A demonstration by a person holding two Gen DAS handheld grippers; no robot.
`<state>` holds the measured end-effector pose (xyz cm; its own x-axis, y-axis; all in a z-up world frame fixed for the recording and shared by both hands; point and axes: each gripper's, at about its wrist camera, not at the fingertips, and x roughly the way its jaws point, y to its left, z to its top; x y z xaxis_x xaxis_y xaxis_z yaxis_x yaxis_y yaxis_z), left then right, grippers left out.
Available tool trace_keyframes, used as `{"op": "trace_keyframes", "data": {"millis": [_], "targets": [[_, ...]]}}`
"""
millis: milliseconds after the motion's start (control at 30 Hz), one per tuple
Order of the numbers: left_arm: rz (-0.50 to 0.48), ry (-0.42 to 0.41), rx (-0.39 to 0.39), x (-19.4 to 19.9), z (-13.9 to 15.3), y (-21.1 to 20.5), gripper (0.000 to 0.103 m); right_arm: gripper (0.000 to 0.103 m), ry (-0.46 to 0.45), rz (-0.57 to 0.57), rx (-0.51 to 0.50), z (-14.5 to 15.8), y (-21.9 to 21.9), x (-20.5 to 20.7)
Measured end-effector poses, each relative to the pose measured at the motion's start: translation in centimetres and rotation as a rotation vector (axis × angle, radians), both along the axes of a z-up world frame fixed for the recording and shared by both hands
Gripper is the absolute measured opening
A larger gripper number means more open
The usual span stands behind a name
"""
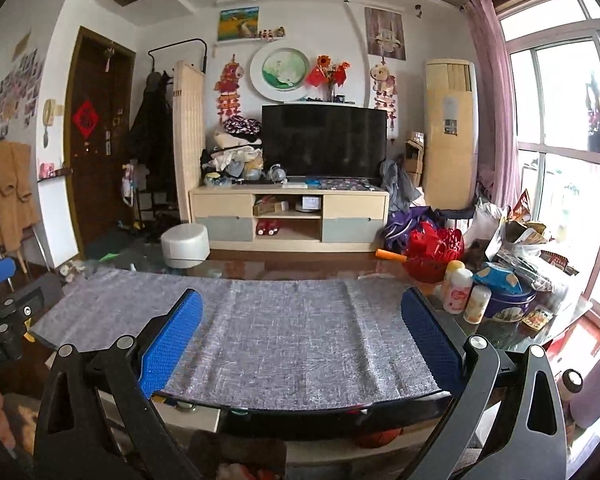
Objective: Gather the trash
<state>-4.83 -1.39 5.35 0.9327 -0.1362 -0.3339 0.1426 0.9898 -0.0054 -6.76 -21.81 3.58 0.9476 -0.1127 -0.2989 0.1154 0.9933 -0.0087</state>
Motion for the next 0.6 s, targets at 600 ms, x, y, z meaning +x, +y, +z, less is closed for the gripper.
{"op": "trace_keyframes", "data": {"millis": [600], "targets": [[-0.008,0.014,-0.004,0.06,-0.16,0.0,0.095,0.1,0.024,0.021,0.018,-0.5,0.59,0.25]]}}
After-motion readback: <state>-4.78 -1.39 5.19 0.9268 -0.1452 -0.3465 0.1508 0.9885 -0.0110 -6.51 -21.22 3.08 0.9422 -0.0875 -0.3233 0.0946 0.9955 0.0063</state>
